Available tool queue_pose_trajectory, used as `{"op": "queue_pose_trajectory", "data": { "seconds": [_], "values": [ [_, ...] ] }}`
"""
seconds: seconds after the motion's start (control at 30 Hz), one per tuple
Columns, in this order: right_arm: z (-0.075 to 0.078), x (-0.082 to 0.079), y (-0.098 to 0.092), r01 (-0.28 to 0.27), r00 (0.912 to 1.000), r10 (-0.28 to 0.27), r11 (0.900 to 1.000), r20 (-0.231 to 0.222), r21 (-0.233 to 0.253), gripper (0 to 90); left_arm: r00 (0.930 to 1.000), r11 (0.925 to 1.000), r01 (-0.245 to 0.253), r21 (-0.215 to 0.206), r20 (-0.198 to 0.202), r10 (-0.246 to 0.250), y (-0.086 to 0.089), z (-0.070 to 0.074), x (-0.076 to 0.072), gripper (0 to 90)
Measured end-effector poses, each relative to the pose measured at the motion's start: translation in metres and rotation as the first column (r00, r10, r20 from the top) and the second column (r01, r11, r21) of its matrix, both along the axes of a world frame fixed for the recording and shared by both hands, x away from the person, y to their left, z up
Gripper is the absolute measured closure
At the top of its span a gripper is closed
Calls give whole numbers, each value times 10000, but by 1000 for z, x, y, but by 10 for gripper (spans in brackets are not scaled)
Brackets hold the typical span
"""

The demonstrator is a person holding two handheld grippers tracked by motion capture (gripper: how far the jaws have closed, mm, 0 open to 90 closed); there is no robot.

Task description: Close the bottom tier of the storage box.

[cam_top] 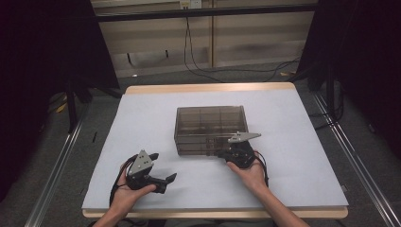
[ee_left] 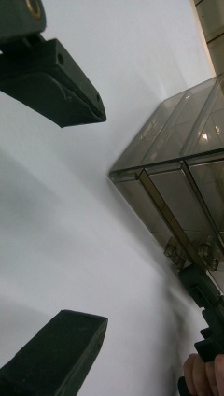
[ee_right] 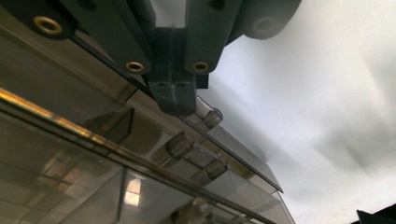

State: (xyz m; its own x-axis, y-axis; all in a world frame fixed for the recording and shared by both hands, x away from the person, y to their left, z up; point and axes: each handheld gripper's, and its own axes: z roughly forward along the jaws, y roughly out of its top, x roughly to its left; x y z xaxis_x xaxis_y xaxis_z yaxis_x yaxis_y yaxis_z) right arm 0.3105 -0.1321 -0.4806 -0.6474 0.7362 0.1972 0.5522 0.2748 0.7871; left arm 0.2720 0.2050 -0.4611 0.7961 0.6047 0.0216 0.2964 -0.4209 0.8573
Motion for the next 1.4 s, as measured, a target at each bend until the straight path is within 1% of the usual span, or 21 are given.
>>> {"op": "queue_pose_trajectory", "data": {
  "seconds": [0.17,0.2,0.3,0.43,0.47,0.5,0.57,0.63,0.8,0.83,0.9,0.97,1.0,1.03,1.07,1.1,1.13,1.2,1.23,1.33,1.4],
  "values": [
    [-1,2,-1,78,10000,-79,9999,-40,-104,900,10000,10000,-4,43,-57,5,0,-1,0,37],
    [-2,2,-1,105,9999,-106,9999,-64,-115,900,9999,10000,-27,-40,-101,27,-1,-1,0,37],
    [-2,4,-2,119,9999,-119,9999,-56,-112,900,10000,10000,23,-95,-90,-24,-1,-1,0,37],
    [-1,3,-3,149,9999,-149,9998,24,-139,900,10000,10000,-3,-8,-82,3,0,-1,0,37],
    [-1,4,-3,191,9998,-191,9997,17,-145,900,9999,9999,-10,-136,-106,8,-1,-2,0,37],
    [-1,4,-3,191,9998,-191,9997,17,-145,900,9999,9999,-10,-136,-106,8,-1,-2,0,37],
    [-1,4,-3,213,9998,-213,9996,-3,-159,900,10000,9999,47,-127,-87,-48,-1,-2,0,37],
    [0,4,-3,220,9998,-220,9996,5,-185,900,10000,10000,2,-40,-96,-2,-1,-1,0,37],
    [1,4,-3,271,9996,-272,9993,-20,-248,900,10000,10000,-10,-42,-87,9,-1,-1,0,37],
    [1,4,-3,273,9996,-274,9993,-36,-266,900,10000,10000,29,20,-81,-29,0,-1,0,37],
    [0,3,-5,191,9998,-190,9998,44,-106,900,10000,10000,-15,-2,-71,15,0,0,0,37],
    [0,2,-6,145,9999,-145,9999,28,50,890,10000,10000,36,-31,-30,-36,1,0,1,37],
    [0,2,-6,145,9999,-145,9999,28,50,890,10000,10000,36,-31,-30,-36,1,0,1,37],
    [4,-1,-6,-26,9999,24,9997,105,222,843,10000,9998,-42,-172,-88,41,1,0,0,37],
    [5,-2,-5,-136,9998,132,9996,158,255,827,10000,9999,-8,-150,-78,7,1,0,1,37],
    [7,-5,-4,-220,9996,215,9994,198,256,785,10000,9999,-8,-150,-78,7,1,0,1,37],
    [9,-7,-4,-241,9996,235,9992,174,307,714,10000,10000,-22,-70,-29,22,1,1,0,37],
    [12,-11,-5,-222,9996,214,9987,169,467,621,10000,10000,-32,-82,-24,32,1,1,0,37],
    [13,-12,-6,-243,9995,232,9986,235,476,587,10000,10000,-41,-85,-15,41,1,1,0,37],
    [25,-17,-12,-320,9972,278,9977,696,599,477,10000,10000,-76,-39,-50,76,1,1,-1,37],
    [30,-20,-17,-288,9966,237,9975,790,641,423,10000,9999,-61,-83,-19,61,1,0,0,37]
  ]
}}
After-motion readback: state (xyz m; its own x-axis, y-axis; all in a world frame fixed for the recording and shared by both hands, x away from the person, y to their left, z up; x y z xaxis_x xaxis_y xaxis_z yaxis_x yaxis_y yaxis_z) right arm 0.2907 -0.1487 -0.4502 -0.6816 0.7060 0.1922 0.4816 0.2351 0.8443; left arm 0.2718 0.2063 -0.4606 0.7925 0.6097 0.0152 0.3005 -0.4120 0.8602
